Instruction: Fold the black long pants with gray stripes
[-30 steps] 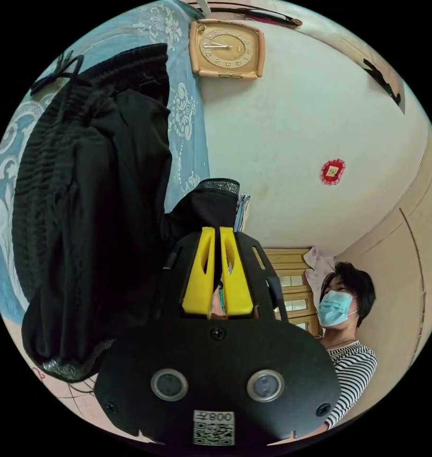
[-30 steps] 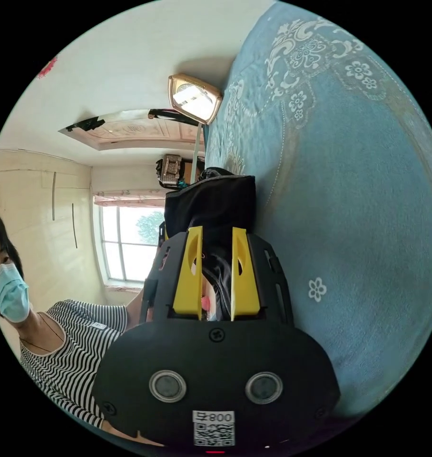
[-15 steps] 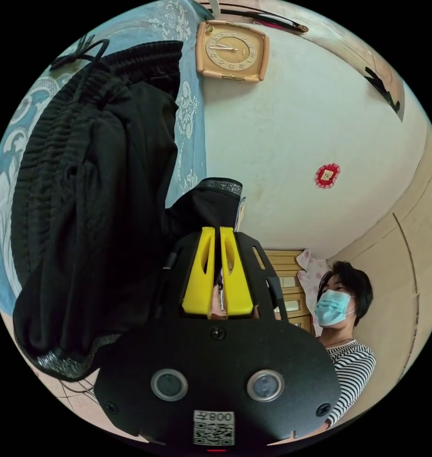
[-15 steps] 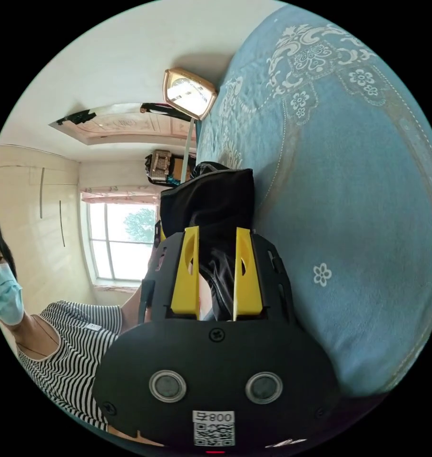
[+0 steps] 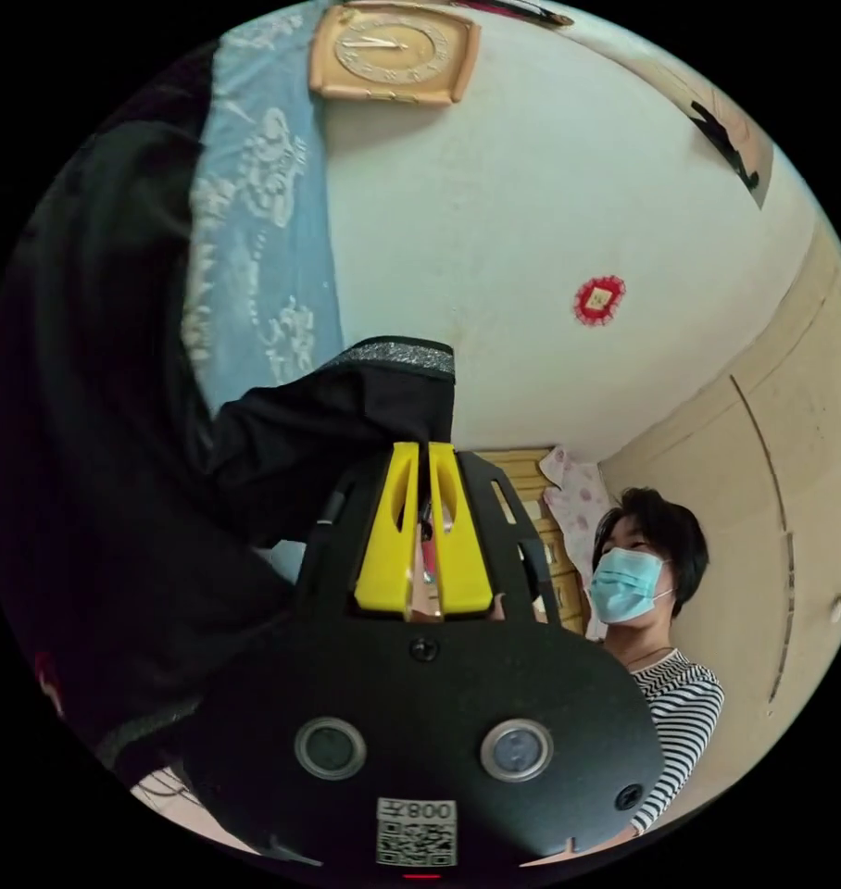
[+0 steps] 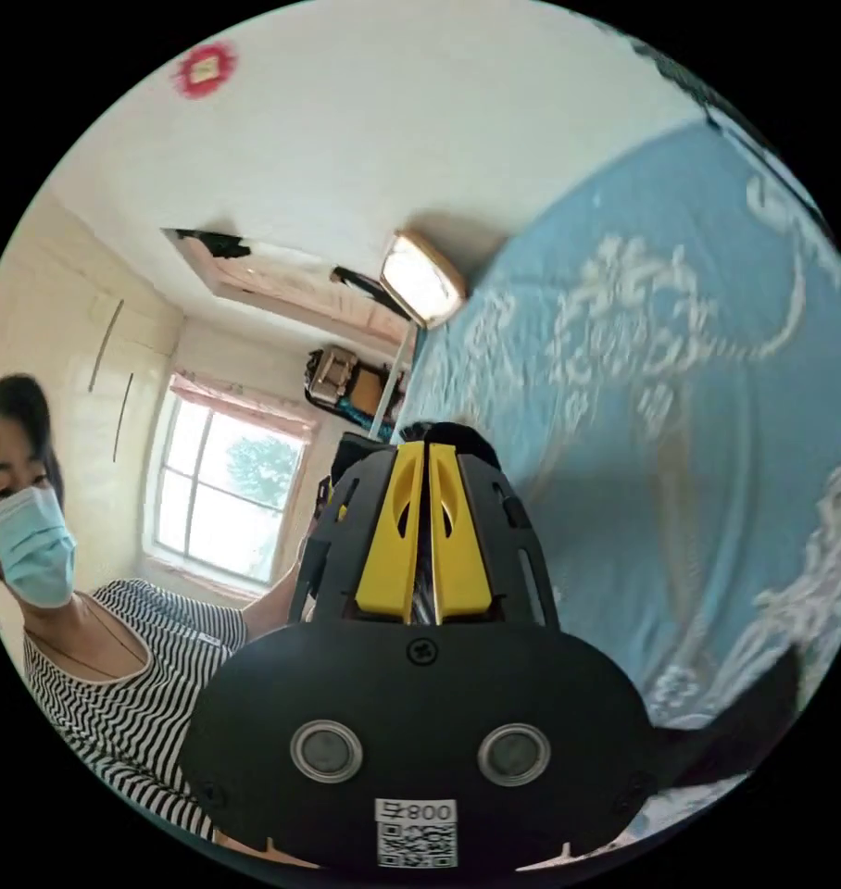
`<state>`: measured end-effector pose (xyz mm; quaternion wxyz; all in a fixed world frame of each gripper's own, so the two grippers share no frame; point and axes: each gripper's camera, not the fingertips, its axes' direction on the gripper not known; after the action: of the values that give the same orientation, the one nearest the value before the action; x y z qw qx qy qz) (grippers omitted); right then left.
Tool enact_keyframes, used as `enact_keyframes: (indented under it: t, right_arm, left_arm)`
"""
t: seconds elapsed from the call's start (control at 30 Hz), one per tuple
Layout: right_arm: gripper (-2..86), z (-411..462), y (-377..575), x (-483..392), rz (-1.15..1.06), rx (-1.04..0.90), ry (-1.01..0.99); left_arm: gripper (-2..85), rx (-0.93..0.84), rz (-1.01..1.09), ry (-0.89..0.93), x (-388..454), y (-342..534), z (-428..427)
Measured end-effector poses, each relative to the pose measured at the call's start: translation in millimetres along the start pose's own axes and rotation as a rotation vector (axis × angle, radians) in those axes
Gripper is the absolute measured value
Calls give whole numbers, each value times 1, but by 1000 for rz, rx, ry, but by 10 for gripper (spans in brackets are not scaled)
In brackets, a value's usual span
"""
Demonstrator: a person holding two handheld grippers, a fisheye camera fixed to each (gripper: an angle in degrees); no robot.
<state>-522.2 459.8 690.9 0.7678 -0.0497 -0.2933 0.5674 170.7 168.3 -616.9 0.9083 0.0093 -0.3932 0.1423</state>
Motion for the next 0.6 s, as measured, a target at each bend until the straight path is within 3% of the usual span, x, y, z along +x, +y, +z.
enact_keyframes:
  t: [0.17, 0.33, 0.43, 0.6]
  right_arm:
    - [7, -152, -34, -65, -176, 225, 257]
    - [13, -249, -33, -39, -13, 280, 599]
    - [23, -273, -4, 0, 155, 222, 668]
    - [53, -258, 65, 41, 277, 72, 568]
  left_arm:
    - [46, -198, 147, 50, 32, -27, 119]
    - [85, -354, 127, -132, 9, -25, 185]
    - [90, -328, 96, -130, 1, 3, 153]
    - [89, -210, 87, -370, 18, 65, 27]
